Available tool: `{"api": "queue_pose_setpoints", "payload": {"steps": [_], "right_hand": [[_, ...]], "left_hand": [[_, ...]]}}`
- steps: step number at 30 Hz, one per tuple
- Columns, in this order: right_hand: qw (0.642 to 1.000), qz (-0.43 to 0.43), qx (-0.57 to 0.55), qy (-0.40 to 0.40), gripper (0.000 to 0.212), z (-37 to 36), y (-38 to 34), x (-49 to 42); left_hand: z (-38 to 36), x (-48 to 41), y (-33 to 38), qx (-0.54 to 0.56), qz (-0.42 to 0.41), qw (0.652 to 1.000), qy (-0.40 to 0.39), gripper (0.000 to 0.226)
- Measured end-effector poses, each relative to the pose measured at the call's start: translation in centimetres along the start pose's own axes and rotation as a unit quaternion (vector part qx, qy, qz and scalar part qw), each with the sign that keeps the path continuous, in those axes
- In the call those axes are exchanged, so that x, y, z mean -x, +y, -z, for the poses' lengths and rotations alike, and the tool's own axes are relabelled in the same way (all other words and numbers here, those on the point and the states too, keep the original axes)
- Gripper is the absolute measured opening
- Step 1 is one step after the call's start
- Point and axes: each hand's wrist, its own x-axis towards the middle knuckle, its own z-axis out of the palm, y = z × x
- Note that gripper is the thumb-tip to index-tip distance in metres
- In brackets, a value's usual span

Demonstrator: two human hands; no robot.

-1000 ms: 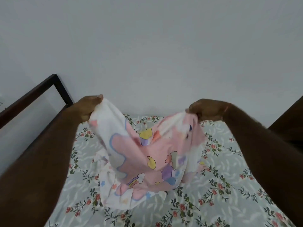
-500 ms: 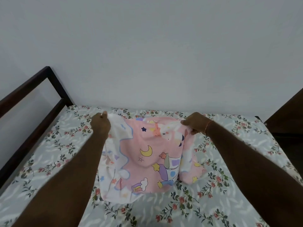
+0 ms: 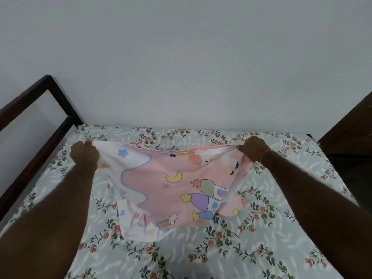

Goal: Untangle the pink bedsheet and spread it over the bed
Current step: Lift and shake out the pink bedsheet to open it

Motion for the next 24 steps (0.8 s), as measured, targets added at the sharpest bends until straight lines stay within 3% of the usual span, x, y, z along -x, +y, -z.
{"api": "queue_pose_setpoints", "payload": {"steps": [5, 10, 14, 19, 22, 24], "right_hand": [[1.000, 0.020, -0.011, 0.009, 0.047, -1.5, -0.3, 1.3], [0.998, 0.058, -0.008, 0.019, 0.048, -1.4, 0.5, 1.9], [0.997, 0.042, -0.019, 0.063, 0.037, -0.6, 2.1, 1.5], [0.997, 0.017, -0.009, 0.077, 0.047, -0.2, 1.9, 0.8], [0.999, 0.009, -0.017, 0.048, 0.049, 0.6, 1.6, 0.9], [0.999, -0.003, -0.027, -0.035, 0.043, 1.2, 1.3, 1.0]], "left_hand": [[-1.1, 0.2, -1.5, -0.020, -0.009, 0.999, -0.040, 0.044], [-0.2, -0.4, -2.0, -0.016, -0.010, 0.999, -0.029, 0.045], [1.2, -1.2, -2.0, -0.036, -0.058, 0.998, -0.019, 0.045], [1.4, -1.8, -1.2, -0.029, -0.081, 0.996, -0.030, 0.047], [2.0, -2.9, -1.8, -0.048, -0.098, 0.991, -0.075, 0.044], [2.8, -3.2, -1.9, -0.048, -0.106, 0.985, -0.126, 0.041]]}}
